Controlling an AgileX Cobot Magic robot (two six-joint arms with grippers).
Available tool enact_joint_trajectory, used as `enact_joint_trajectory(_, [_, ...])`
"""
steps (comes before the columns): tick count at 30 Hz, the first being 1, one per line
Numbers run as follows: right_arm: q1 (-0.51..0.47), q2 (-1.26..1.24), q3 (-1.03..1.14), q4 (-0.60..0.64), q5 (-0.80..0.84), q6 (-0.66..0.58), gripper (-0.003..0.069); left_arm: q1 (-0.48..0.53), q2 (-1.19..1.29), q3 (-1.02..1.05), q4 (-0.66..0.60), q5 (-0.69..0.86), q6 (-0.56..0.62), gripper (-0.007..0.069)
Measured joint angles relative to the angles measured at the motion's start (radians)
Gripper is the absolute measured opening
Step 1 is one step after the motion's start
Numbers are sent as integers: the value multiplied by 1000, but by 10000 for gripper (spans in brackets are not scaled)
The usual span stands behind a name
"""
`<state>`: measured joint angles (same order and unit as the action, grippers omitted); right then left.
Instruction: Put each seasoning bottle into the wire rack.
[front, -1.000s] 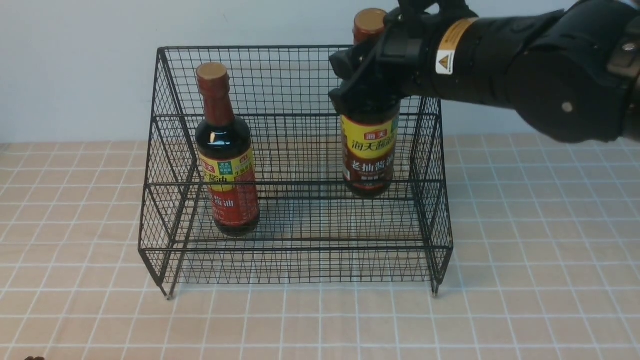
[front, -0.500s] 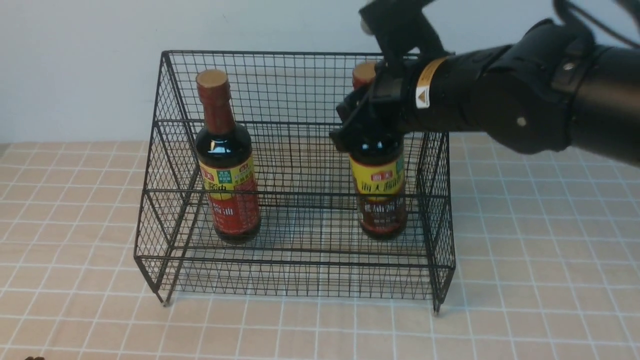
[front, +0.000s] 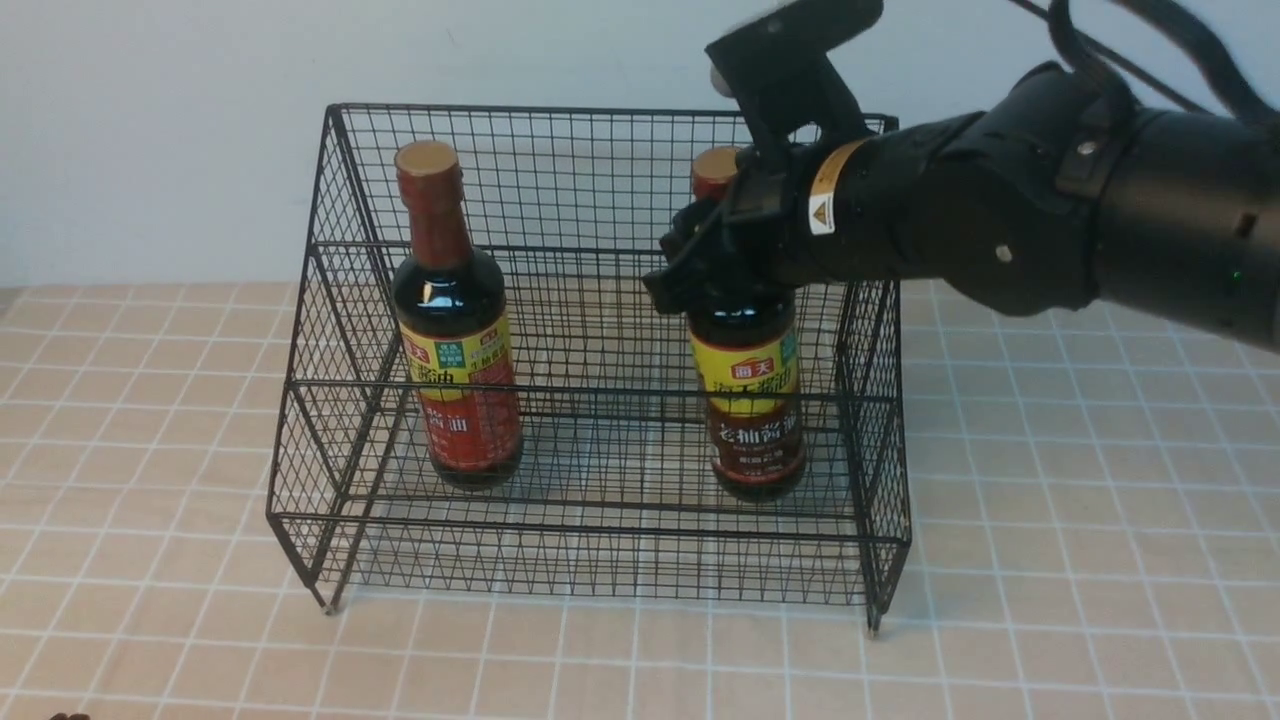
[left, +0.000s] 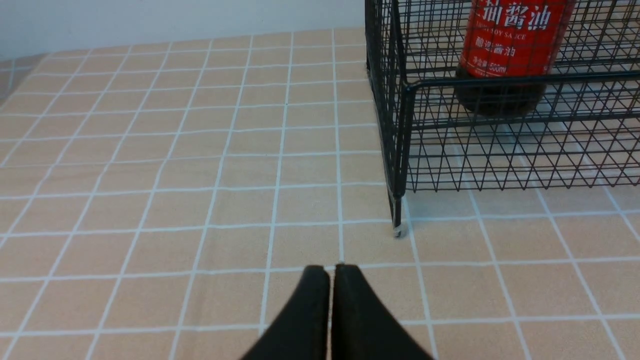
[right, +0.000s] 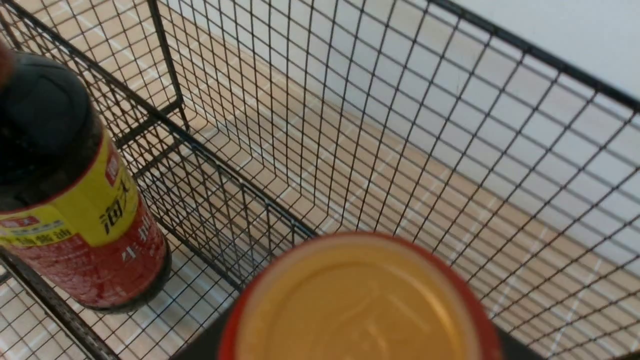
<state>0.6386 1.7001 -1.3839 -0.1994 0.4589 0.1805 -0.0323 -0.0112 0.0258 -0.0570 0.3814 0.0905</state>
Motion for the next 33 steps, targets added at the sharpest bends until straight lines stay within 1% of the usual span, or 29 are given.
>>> enact_joint_trajectory(1, [0, -13, 2, 0, 17, 15, 389, 0, 0, 0, 0, 0, 0, -7])
enact_joint_trajectory(4, [0, -57, 2, 1, 52, 29, 459, 0, 0, 0, 0, 0, 0, -7])
enact_joint_trajectory(5, [0, -60, 2, 1, 54, 29, 463, 0, 0, 0, 0, 0, 0, -7])
enact_joint_trajectory(6, [0, -84, 2, 1, 68, 33, 481, 0, 0, 0, 0, 0, 0, -7])
enact_joint_trajectory(9, [0, -132, 2, 1, 93, 35, 498, 0, 0, 0, 0, 0, 0, -7])
enact_joint_trajectory(16, [0, -294, 2, -2, 178, 35, 501, 0, 0, 0, 0, 0, 0, -7])
enact_joint_trajectory(20, [0, -438, 2, -41, 282, 35, 468, 0, 0, 0, 0, 0, 0, -7])
enact_joint_trajectory(21, [0, -511, 2, -56, 340, 37, 426, 0, 0, 0, 0, 0, 0, -7])
enact_joint_trajectory(24, [0, -643, 2, -73, 437, 39, 327, 0, 0, 0, 0, 0, 0, -7])
enact_joint_trajectory(25, [0, -662, 2, -78, 449, 39, 308, 0, 0, 0, 0, 0, 0, -7])
enact_joint_trajectory(27, [0, -765, 2, -88, 510, 50, 193, 0, 0, 0, 0, 0, 0, -7])
enact_joint_trajectory(28, [0, -830, 2, -98, 542, 68, 116, 0, 0, 0, 0, 0, 0, -7])
enact_joint_trajectory(29, [0, -876, 2, -103, 564, 86, 59, 0, 0, 0, 0, 0, 0, -7])
enact_joint_trajectory(32, [0, -973, 16, -109, 577, 108, 13, 0, 0, 0, 0, 0, 0, -7])
enact_joint_trajectory(33, [0, -1054, 49, -111, 580, 123, -2, 0, 0, 0, 0, 0, 0, -7])
